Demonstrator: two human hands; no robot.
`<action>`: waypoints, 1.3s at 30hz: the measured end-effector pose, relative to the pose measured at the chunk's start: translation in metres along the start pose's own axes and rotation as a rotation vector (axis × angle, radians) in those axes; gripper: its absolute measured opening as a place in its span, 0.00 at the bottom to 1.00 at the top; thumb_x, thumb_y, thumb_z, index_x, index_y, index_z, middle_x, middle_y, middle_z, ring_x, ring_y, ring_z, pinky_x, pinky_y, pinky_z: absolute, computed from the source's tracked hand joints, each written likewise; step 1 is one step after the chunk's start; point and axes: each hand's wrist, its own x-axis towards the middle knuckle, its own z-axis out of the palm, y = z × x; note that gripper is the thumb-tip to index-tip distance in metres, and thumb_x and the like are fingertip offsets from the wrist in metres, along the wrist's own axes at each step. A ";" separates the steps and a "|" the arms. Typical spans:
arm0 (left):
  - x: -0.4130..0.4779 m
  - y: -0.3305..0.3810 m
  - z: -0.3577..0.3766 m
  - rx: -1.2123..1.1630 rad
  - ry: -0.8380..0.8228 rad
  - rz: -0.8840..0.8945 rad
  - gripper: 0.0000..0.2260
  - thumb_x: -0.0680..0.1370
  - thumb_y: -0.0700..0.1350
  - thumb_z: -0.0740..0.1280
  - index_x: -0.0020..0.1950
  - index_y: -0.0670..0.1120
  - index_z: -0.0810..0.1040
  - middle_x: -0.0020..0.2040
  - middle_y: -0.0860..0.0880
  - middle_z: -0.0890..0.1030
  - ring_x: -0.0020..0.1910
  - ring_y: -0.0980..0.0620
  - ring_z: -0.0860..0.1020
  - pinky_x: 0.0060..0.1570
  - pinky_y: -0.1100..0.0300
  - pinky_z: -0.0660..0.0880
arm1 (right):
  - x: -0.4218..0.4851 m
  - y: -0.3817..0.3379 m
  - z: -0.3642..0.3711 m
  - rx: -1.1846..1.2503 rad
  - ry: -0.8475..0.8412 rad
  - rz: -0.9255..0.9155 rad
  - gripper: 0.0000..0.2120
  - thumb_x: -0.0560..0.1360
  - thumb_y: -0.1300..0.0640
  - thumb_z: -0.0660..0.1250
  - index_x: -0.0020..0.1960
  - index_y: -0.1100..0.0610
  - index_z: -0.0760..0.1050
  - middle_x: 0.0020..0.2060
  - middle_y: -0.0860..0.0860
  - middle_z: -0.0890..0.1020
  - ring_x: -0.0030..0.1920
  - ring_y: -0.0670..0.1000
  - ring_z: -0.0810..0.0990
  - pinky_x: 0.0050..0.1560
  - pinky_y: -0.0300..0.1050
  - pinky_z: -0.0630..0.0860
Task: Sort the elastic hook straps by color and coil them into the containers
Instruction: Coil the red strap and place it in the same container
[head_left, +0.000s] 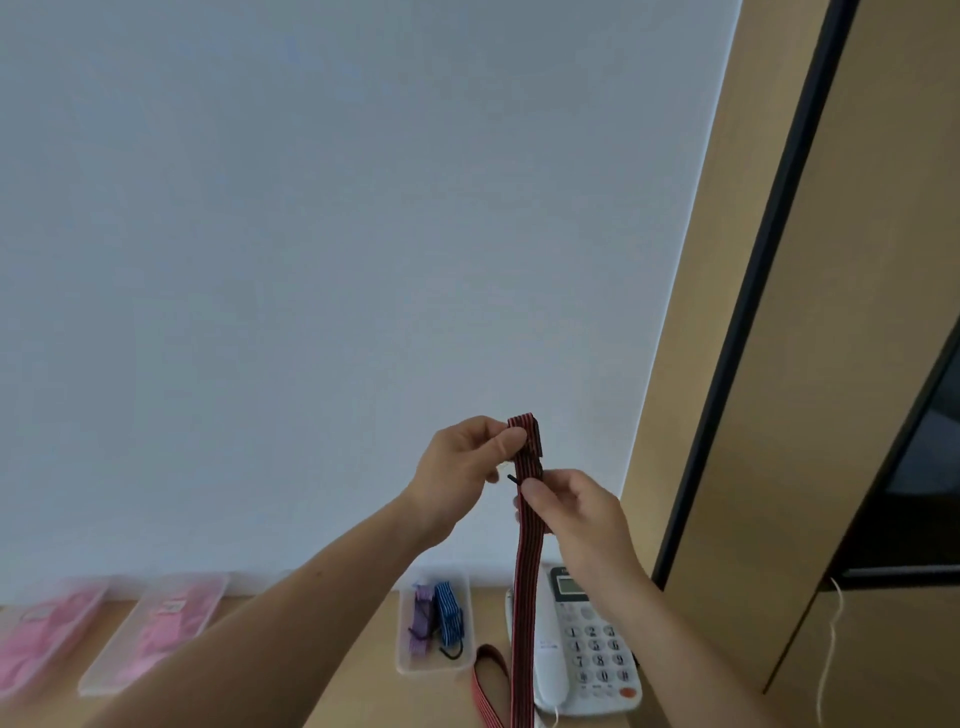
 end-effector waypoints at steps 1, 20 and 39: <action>0.000 0.000 0.000 0.024 0.026 0.003 0.07 0.79 0.45 0.69 0.43 0.43 0.79 0.40 0.47 0.80 0.40 0.51 0.74 0.40 0.62 0.71 | -0.001 -0.001 0.002 0.061 -0.024 0.001 0.04 0.79 0.58 0.68 0.51 0.58 0.79 0.39 0.52 0.86 0.40 0.51 0.85 0.44 0.42 0.81; -0.009 0.006 -0.008 0.118 -0.158 -0.044 0.10 0.82 0.43 0.63 0.54 0.39 0.82 0.49 0.45 0.86 0.44 0.52 0.80 0.41 0.59 0.72 | -0.015 0.002 -0.001 0.028 0.000 -0.013 0.12 0.79 0.53 0.68 0.39 0.58 0.81 0.26 0.51 0.79 0.22 0.48 0.70 0.24 0.39 0.68; -0.012 0.009 -0.010 0.249 -0.153 -0.007 0.06 0.82 0.39 0.62 0.56 0.39 0.77 0.47 0.46 0.87 0.41 0.54 0.81 0.38 0.63 0.72 | -0.024 0.009 0.019 0.129 -0.041 0.055 0.11 0.81 0.54 0.63 0.45 0.61 0.74 0.34 0.55 0.84 0.30 0.54 0.81 0.31 0.44 0.76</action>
